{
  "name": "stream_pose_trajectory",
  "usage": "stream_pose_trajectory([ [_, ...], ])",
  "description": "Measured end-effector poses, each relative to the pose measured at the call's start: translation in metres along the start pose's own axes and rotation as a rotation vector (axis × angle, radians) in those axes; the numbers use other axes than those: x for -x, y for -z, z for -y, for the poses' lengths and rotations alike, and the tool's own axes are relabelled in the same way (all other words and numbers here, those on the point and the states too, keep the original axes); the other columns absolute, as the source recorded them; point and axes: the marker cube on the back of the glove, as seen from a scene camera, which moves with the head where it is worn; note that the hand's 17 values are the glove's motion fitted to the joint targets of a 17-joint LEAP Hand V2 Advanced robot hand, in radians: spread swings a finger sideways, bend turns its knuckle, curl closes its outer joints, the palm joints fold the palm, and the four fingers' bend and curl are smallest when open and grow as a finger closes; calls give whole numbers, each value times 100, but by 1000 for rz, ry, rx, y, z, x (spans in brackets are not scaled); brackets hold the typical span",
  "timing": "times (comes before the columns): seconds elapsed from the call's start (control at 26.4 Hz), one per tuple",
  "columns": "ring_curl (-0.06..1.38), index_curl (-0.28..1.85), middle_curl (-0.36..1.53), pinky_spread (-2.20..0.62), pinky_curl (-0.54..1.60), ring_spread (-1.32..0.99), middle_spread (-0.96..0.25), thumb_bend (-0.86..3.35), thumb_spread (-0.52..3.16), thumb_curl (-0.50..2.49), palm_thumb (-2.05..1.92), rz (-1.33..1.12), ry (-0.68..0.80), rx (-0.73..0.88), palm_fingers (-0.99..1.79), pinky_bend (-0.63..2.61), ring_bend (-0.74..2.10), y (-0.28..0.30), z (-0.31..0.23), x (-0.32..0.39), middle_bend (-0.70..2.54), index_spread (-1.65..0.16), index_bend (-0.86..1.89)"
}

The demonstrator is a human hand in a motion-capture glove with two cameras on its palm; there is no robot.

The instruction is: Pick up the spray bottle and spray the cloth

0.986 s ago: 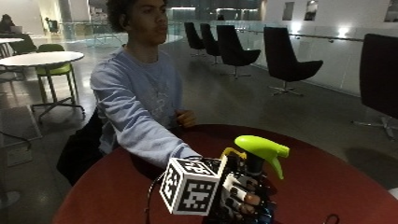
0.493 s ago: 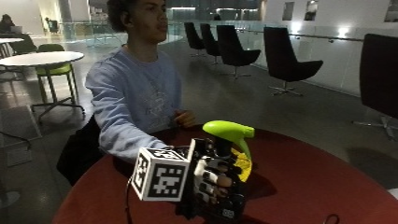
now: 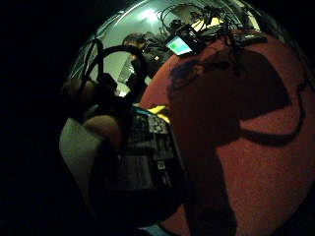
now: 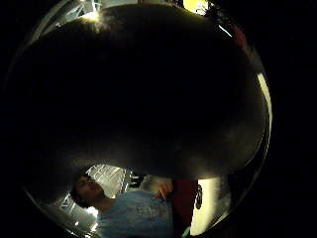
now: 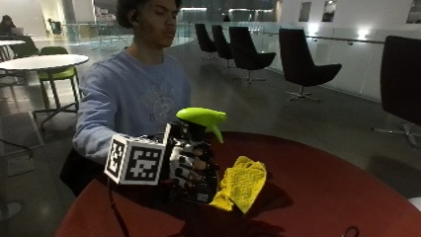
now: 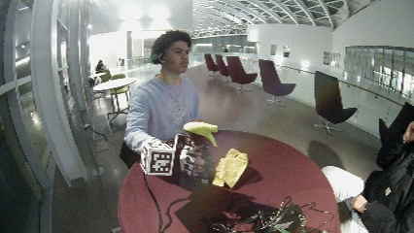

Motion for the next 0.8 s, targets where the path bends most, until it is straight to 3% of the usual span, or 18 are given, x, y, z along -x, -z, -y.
stream_pose_trajectory([
  [0.38, 38, 38, 43, 16, 36, -2, -9, -3, 72, 59, 96, -214, -99, 396, 111, 26, 38, -15, -3, 33, 21, -25, 14],
  [0.8, 38, 39, 44, 16, 36, -2, -9, -2, 72, 62, 96, -364, -202, 676, 110, 26, 38, -32, -21, 30, 21, -25, 14],
])
